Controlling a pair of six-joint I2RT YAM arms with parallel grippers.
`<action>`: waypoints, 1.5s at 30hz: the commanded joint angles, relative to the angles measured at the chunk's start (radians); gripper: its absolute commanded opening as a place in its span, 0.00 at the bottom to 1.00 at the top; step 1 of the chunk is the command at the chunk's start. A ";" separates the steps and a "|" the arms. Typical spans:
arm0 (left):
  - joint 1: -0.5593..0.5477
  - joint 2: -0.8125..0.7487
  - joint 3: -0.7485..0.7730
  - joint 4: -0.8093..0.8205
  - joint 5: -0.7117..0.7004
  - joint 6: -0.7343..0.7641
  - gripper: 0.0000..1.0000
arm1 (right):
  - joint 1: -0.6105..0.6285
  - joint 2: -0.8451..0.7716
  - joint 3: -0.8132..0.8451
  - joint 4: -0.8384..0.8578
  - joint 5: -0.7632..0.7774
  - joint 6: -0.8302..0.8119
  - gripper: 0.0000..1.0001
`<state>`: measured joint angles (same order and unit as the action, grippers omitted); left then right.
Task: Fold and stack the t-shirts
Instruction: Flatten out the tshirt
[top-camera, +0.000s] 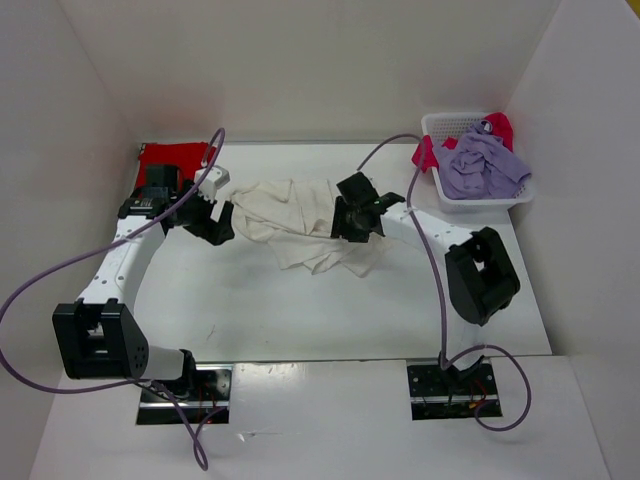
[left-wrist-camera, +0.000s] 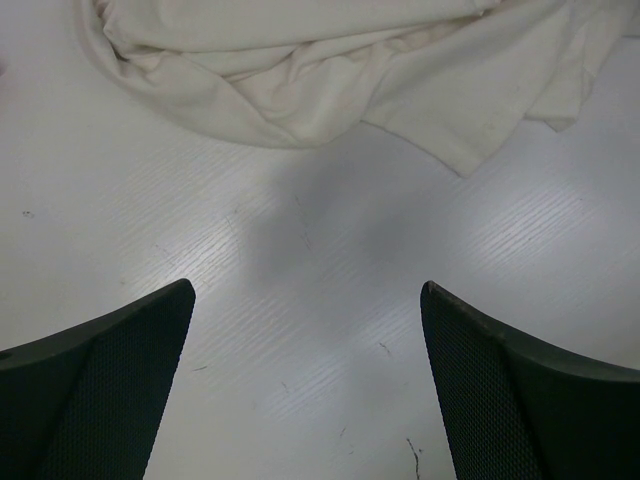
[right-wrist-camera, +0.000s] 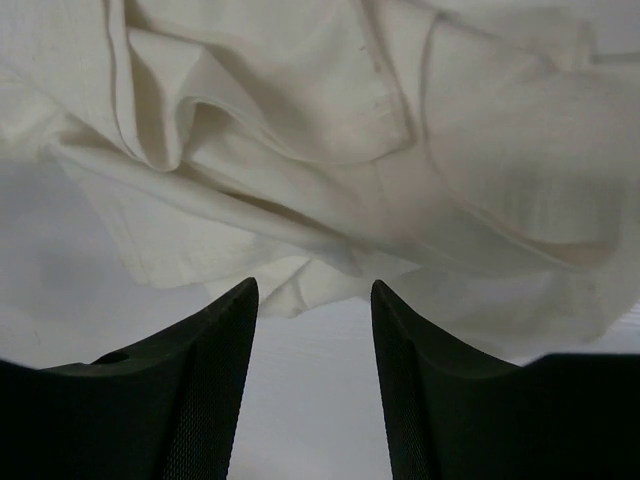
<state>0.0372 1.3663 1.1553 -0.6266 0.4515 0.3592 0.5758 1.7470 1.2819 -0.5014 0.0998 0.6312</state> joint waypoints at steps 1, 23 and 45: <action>0.001 -0.021 0.000 0.011 0.039 -0.020 1.00 | 0.022 0.058 0.007 0.107 -0.112 -0.001 0.55; 0.001 -0.012 0.009 -0.007 0.030 -0.002 1.00 | 0.022 0.221 0.134 0.011 -0.022 -0.010 0.71; 0.001 0.057 -0.002 -0.016 0.049 0.007 1.00 | 0.055 -0.174 0.068 -0.209 0.043 0.034 0.00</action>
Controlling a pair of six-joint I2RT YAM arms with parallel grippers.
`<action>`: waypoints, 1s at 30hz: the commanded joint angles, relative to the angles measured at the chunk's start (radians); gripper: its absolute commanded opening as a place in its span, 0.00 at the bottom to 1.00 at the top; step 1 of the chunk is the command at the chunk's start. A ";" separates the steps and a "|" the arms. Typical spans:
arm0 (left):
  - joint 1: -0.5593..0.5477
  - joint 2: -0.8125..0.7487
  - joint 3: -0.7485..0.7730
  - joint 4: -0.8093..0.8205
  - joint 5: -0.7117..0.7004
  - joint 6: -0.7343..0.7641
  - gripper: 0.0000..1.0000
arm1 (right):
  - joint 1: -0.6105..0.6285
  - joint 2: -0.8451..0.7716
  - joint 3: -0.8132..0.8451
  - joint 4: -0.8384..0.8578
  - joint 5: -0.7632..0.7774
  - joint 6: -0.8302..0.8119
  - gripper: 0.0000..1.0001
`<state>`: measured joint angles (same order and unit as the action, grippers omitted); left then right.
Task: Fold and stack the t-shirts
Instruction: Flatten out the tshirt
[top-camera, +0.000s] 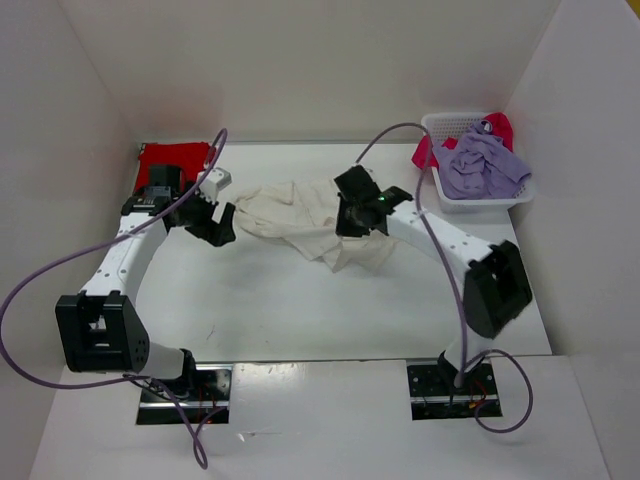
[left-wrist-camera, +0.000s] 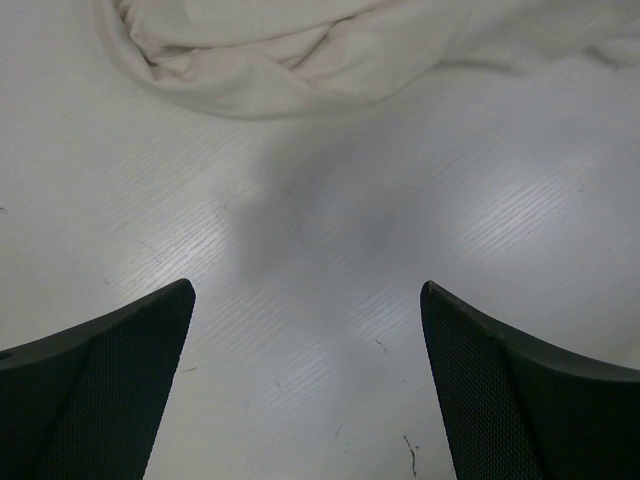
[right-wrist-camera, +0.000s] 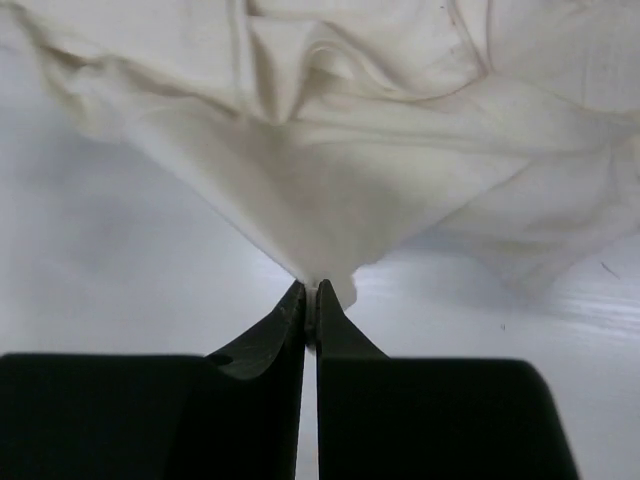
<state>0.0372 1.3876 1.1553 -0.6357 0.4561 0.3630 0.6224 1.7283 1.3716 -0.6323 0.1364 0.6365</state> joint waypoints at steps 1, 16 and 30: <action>0.001 0.045 0.010 -0.007 0.044 0.004 1.00 | 0.008 -0.221 -0.061 -0.099 -0.007 0.029 0.00; -0.253 0.283 0.080 0.149 -0.152 -0.021 1.00 | -0.001 -0.544 -0.479 -0.254 -0.302 0.091 0.00; -0.445 0.510 0.261 0.312 -0.332 0.014 1.00 | -0.010 -0.566 -0.488 -0.293 -0.267 0.101 0.00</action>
<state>-0.3676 1.8751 1.3739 -0.3862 0.1265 0.3645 0.6189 1.2015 0.8841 -0.8768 -0.1387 0.7250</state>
